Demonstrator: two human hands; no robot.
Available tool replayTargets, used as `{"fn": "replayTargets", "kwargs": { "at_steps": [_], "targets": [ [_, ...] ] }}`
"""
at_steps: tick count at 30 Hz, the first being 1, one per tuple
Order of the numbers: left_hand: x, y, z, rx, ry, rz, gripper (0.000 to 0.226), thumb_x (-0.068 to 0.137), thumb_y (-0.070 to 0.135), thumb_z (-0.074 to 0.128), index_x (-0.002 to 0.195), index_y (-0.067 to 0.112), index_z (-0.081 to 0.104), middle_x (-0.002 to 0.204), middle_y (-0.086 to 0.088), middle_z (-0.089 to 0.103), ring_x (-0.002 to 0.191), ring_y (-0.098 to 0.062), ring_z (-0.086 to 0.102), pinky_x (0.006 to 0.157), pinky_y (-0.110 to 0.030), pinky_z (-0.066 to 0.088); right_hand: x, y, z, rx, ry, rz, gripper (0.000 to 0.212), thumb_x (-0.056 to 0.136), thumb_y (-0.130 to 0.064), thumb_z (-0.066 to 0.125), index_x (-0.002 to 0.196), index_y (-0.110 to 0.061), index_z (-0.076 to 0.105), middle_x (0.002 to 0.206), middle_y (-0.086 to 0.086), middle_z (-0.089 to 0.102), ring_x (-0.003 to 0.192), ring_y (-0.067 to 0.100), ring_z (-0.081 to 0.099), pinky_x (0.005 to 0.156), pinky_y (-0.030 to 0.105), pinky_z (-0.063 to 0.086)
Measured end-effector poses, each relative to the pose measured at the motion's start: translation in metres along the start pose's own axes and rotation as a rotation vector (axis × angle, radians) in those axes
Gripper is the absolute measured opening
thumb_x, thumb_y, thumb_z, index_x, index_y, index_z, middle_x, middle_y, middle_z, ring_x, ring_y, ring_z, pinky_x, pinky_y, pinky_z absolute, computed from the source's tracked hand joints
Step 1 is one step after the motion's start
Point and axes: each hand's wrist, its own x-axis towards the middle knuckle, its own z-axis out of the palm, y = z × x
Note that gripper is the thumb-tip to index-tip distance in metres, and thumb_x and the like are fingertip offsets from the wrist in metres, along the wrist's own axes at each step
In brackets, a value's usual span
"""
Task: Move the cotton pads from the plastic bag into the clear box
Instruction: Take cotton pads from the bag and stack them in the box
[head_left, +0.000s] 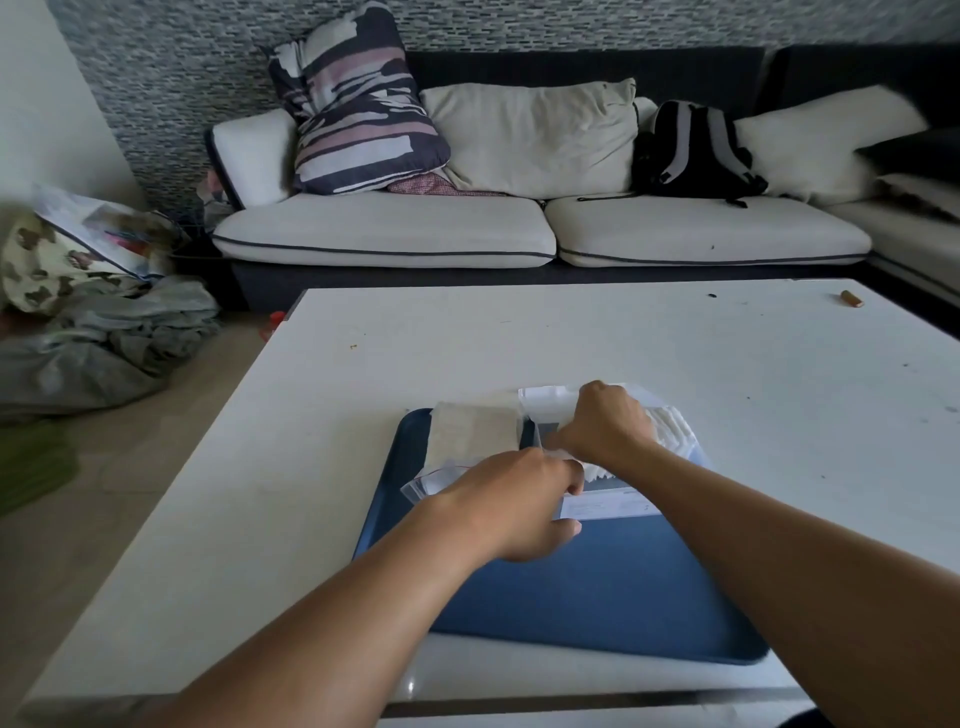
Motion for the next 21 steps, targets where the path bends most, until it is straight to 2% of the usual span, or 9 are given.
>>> {"fn": "replayTargets", "kwargs": {
  "at_steps": [2, 4, 6, 9, 11, 13, 16, 19, 21],
  "targets": [
    [-0.001, 0.000, 0.000, -0.005, -0.015, -0.016, 0.034, 0.094, 0.039, 0.060, 0.125, 0.024, 0.057, 0.116, -0.002, 0.065, 0.100, -0.025, 0.063, 0.085, -0.041, 0.054, 0.006, -0.001, -0.013, 0.136, -0.003, 0.037, 0.041, 0.071, -0.042, 0.078, 0.074, -0.007, 0.056, 0.069, 0.002, 0.061, 0.060, 0.019, 0.058, 0.048, 0.025, 0.042],
    [-0.001, 0.000, 0.000, -0.007, -0.035, -0.028, 0.034, 0.094, 0.040, 0.058, 0.125, 0.025, 0.056, 0.115, -0.001, 0.064, 0.098, -0.024, 0.062, 0.086, -0.041, 0.054, 0.010, -0.004, -0.029, 0.309, 0.037, 0.023, 0.032, 0.077, -0.032, 0.070, 0.069, -0.003, 0.061, 0.061, 0.002, 0.064, 0.050, 0.016, 0.055, 0.049, 0.022, 0.044],
    [-0.001, 0.000, 0.000, -0.019, -0.041, -0.035, 0.033, 0.094, 0.039, 0.058, 0.124, 0.024, 0.056, 0.111, -0.001, 0.064, 0.095, -0.024, 0.063, 0.085, -0.042, 0.055, 0.006, -0.007, -0.042, 0.361, -0.057, 0.006, 0.021, 0.082, -0.018, 0.064, 0.071, -0.002, 0.072, 0.057, -0.002, 0.070, 0.039, 0.012, 0.052, 0.045, 0.018, 0.042],
    [-0.002, 0.002, -0.002, -0.013, -0.044, -0.033, 0.036, 0.095, 0.038, 0.058, 0.128, 0.023, 0.055, 0.114, 0.000, 0.063, 0.097, -0.024, 0.063, 0.087, -0.040, 0.054, -0.015, -0.015, -0.043, 0.097, -0.441, -0.088, 0.013, 0.081, -0.006, 0.064, 0.076, 0.000, 0.075, 0.074, 0.010, 0.077, 0.049, 0.017, 0.058, 0.049, 0.020, 0.045],
    [-0.003, 0.003, -0.003, -0.023, -0.047, -0.030, 0.038, 0.096, 0.038, 0.058, 0.131, 0.023, 0.055, 0.122, 0.005, 0.062, 0.101, -0.020, 0.061, 0.089, -0.035, 0.051, -0.026, -0.018, -0.036, 0.005, -0.579, -0.103, 0.015, 0.070, 0.001, 0.055, 0.059, -0.001, 0.066, 0.057, 0.016, 0.065, 0.046, 0.020, 0.048, 0.046, 0.021, 0.038],
    [-0.004, 0.005, -0.003, -0.033, -0.045, -0.025, 0.039, 0.096, 0.037, 0.059, 0.132, 0.023, 0.055, 0.127, 0.007, 0.060, 0.103, -0.018, 0.060, 0.088, -0.033, 0.051, -0.031, -0.020, -0.033, 0.031, -0.622, -0.086, 0.017, 0.065, 0.005, 0.045, 0.053, -0.004, 0.052, 0.048, 0.010, 0.047, 0.042, 0.019, 0.034, 0.044, 0.022, 0.027],
    [-0.003, 0.005, 0.000, -0.020, -0.046, -0.015, 0.037, 0.095, 0.037, 0.059, 0.129, 0.022, 0.055, 0.130, 0.005, 0.060, 0.109, -0.021, 0.061, 0.089, -0.036, 0.052, -0.031, -0.023, -0.038, 0.109, -0.662, -0.042, 0.020, 0.071, 0.005, 0.039, 0.056, -0.006, 0.047, 0.046, 0.007, 0.043, 0.041, 0.016, 0.027, 0.045, 0.023, 0.020],
    [-0.003, 0.005, 0.001, -0.043, -0.054, -0.033, 0.031, 0.094, 0.035, 0.059, 0.120, 0.020, 0.057, 0.122, 0.003, 0.064, 0.104, -0.023, 0.063, 0.089, -0.040, 0.054, -0.033, -0.035, -0.037, -0.111, -0.672, -0.128, 0.022, 0.075, 0.007, 0.041, 0.057, -0.005, 0.046, 0.043, 0.006, 0.040, 0.037, 0.016, 0.029, 0.044, 0.022, 0.022],
    [-0.003, 0.005, 0.001, -0.050, -0.068, -0.045, 0.032, 0.095, 0.036, 0.058, 0.123, 0.020, 0.056, 0.120, 0.002, 0.065, 0.103, -0.022, 0.063, 0.089, -0.040, 0.054, -0.036, -0.043, -0.035, -0.264, -0.661, -0.195, 0.024, 0.080, 0.010, 0.044, 0.060, -0.004, 0.047, 0.050, 0.008, 0.041, 0.042, 0.018, 0.032, 0.043, 0.021, 0.025]
  ]
}}
